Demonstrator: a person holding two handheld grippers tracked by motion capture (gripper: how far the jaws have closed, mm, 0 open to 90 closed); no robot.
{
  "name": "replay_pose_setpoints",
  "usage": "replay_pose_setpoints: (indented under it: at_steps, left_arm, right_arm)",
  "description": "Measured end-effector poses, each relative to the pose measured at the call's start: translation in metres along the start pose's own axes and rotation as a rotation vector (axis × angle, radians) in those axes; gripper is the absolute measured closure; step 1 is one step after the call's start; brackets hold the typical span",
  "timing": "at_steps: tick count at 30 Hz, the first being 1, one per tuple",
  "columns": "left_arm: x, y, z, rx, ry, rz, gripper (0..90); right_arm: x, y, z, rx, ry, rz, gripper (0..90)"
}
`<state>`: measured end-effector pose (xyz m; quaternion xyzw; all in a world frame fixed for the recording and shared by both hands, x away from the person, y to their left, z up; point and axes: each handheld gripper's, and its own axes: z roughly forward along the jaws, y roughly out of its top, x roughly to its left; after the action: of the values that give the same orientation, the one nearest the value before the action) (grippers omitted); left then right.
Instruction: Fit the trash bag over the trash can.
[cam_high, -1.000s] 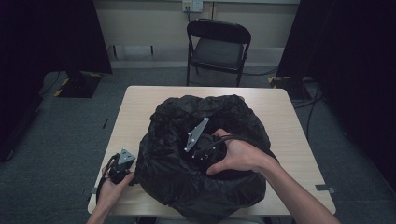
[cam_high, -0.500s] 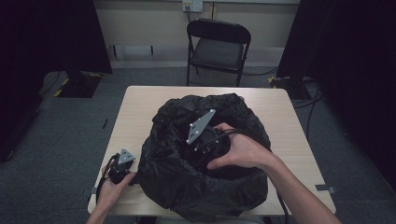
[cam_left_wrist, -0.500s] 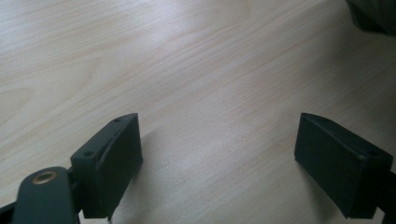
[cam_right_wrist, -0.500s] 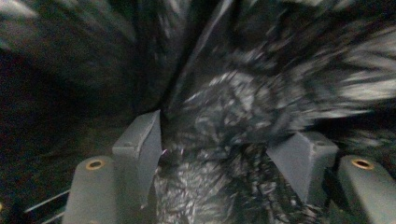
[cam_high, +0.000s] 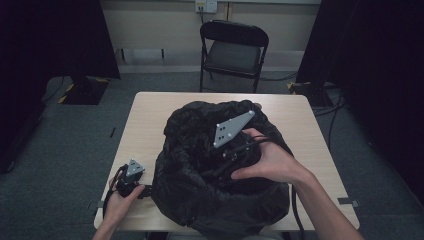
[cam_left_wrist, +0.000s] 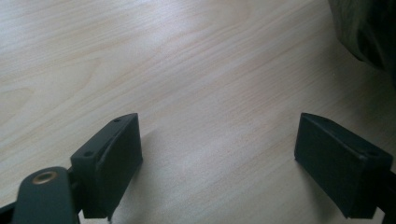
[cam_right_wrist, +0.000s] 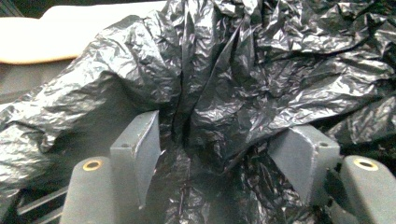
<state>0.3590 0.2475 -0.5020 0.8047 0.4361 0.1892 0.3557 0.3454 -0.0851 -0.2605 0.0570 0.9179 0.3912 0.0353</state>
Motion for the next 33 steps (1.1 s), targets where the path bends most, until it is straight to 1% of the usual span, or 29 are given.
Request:
replay_pose_setpoints:
  at_steps: [1,2,4,5,6,7,9,10,12,13,14,15,16,17,18,20,22,23,25,27,28,29,30,32,33]
  left_arm:
    - [0.000,0.000,0.000,0.000,0.000,0.000,14.4]
    - [0.000,0.000,0.000,0.001,0.000,0.001,14.4]
    - [0.000,0.000,0.000,0.002,0.000,0.002,14.4]
    - [0.000,0.000,0.000,0.001,0.000,0.001,14.4]
    - [0.000,0.000,0.000,0.001,0.000,0.001,14.4]
    - [0.000,0.000,0.000,0.001,0.000,0.001,14.4]
    - [0.000,0.000,0.000,0.001,0.000,0.001,14.4]
    - [0.000,0.000,0.000,0.002,0.000,0.002,14.4]
    - [0.000,0.000,0.000,0.002,0.000,0.001,14.4]
    - [0.000,0.000,0.000,0.002,0.000,0.002,14.4]
    - [0.000,0.000,0.000,0.002,0.000,0.002,14.4]
    - [0.000,0.000,0.000,0.001,0.000,0.001,14.4]
    - [0.000,0.000,0.000,0.001,0.000,0.001,14.4]
    - [0.000,0.000,0.000,0.002,0.000,0.001,14.4]
    - [0.000,0.000,0.000,0.001,0.000,0.002,14.4]
    - [0.000,0.000,0.000,0.001,0.000,0.001,14.4]
    - [0.000,0.000,0.000,0.001,0.000,0.002,14.4]
    - [0.000,0.000,0.000,0.001,0.000,0.001,14.4]
    - [0.000,0.000,0.000,0.001,0.000,0.001,14.4]
    - [0.000,0.000,0.000,0.001,0.000,0.001,14.4]
    - [0.000,0.000,0.000,0.001,0.000,0.001,14.4]
    - [0.000,0.000,0.000,0.001,0.000,0.001,14.4]
    - [0.000,0.000,0.000,0.001,0.000,0.001,14.4]
    - [0.000,0.000,0.000,0.001,0.000,0.001,14.4]
    - [0.000,0.000,0.000,0.001,0.000,0.001,14.4]
  right_arm:
    - [0.001,0.000,-0.001,-0.003,0.008,-0.002,36.0]
    - [0.002,0.000,-0.003,-0.012,0.008,-0.009,40.4]
    - [0.005,-0.001,-0.006,-0.032,0.017,-0.038,52.9]
    - [0.006,-0.001,-0.008,-0.040,0.012,-0.056,56.7]
    - [0.006,-0.002,-0.008,-0.039,0.000,-0.063,60.7]
    - [0.006,-0.002,-0.009,-0.036,-0.019,-0.057,64.7]
    - [0.004,-0.003,-0.011,-0.039,-0.049,-0.017,70.0]
    - [0.003,-0.003,-0.011,-0.041,-0.070,-0.002,71.1]
    - [-0.002,-0.004,-0.012,-0.029,-0.134,0.040,66.9]
    - [-0.004,-0.005,-0.012,-0.034,-0.146,0.058,64.2]
    - [-0.006,-0.006,-0.014,-0.041,-0.151,0.077,59.2]
    - [-0.007,-0.007,-0.015,-0.060,-0.164,0.083,55.4]
    - [-0.008,-0.007,-0.017,-0.092,-0.180,0.084,50.3]
    - [-0.008,-0.007,-0.020,-0.118,-0.183,0.093,50.3]
    - [-0.008,-0.007,-0.023,-0.147,-0.180,0.085,54.3]
    - [-0.006,-0.005,-0.029,-0.199,-0.151,0.076,60.9]
    - [-0.004,-0.001,-0.036,-0.249,-0.148,0.046,61.4]
    - [-0.003,0.002,-0.038,-0.276,-0.158,0.028,59.5]
    - [-0.004,0.009,-0.043,-0.326,-0.205,0.006,53.0]
    - [-0.008,0.017,-0.047,-0.353,-0.234,-0.004,49.8]
    - [-0.011,0.021,-0.047,-0.362,-0.241,-0.014,48.9]
    - [-0.015,0.024,-0.047,-0.364,-0.238,-0.021,48.9]
    - [-0.020,0.026,-0.046,-0.357,-0.241,-0.022,48.8]
    - [-0.031,0.026,-0.038,-0.321,-0.237,-0.003,50.2]
    - [-0.037,0.024,-0.032,-0.286,-0.239,0.005,53.5]
